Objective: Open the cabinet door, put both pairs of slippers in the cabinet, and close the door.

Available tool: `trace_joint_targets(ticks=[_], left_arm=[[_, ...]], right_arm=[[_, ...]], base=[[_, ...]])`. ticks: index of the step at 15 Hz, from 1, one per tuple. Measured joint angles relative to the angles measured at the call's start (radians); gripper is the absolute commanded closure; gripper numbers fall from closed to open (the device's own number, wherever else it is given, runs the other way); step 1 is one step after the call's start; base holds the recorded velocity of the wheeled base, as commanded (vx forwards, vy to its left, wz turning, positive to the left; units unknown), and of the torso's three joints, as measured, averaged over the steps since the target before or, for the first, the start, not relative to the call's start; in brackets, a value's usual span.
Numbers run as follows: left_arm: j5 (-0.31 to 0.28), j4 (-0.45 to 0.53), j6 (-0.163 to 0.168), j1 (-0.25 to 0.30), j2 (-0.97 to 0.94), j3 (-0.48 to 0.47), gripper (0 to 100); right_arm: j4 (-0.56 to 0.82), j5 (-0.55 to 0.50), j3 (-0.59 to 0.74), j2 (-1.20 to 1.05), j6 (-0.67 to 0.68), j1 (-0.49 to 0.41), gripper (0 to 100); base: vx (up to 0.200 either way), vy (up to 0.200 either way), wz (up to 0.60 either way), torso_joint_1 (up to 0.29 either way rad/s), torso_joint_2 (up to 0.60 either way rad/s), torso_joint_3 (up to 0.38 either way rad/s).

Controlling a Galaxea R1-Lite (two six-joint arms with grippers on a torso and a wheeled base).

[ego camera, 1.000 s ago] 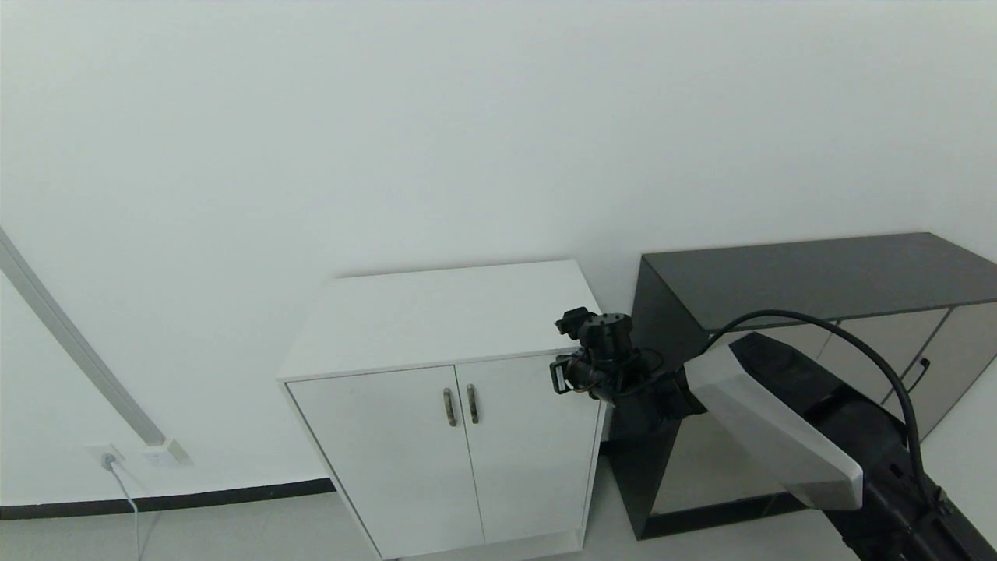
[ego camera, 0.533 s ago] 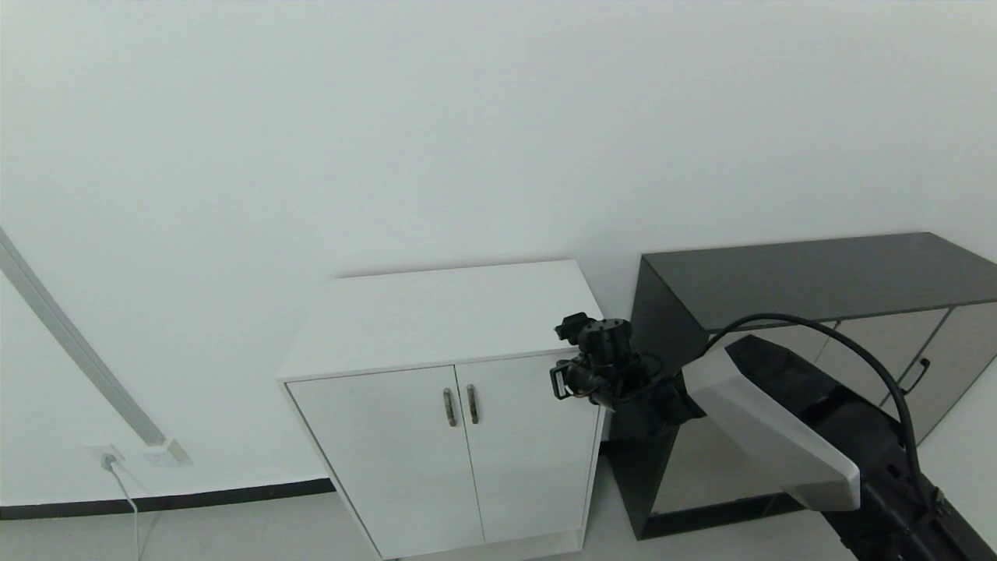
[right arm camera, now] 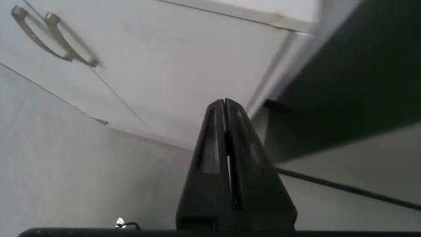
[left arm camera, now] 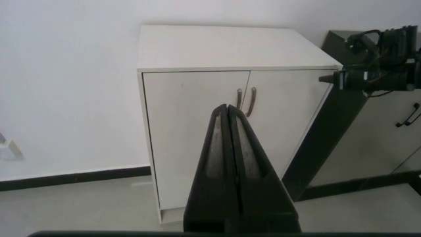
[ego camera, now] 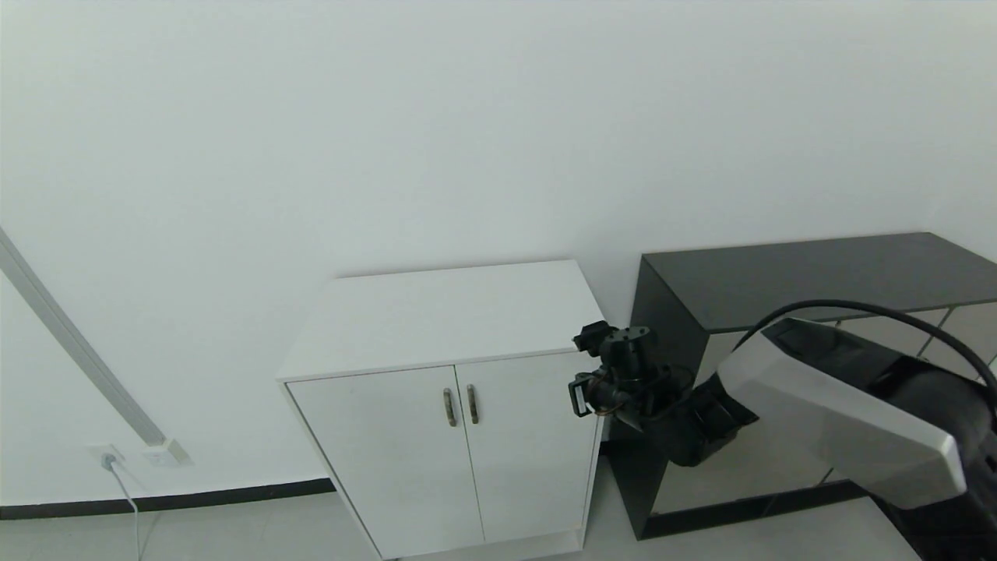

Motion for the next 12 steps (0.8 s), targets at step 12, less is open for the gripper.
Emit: trace_joint_targets(ticks=[12], left_arm=[[0.001,0.0,-0.004,0.0,0.0,0.0,100]], right_arm=[[-0.125,-0.001,0.694,-0.614,-0.067,-0.258,100]], base=[[0.0,0.0,0.0,0.0,0.0,0.0]])
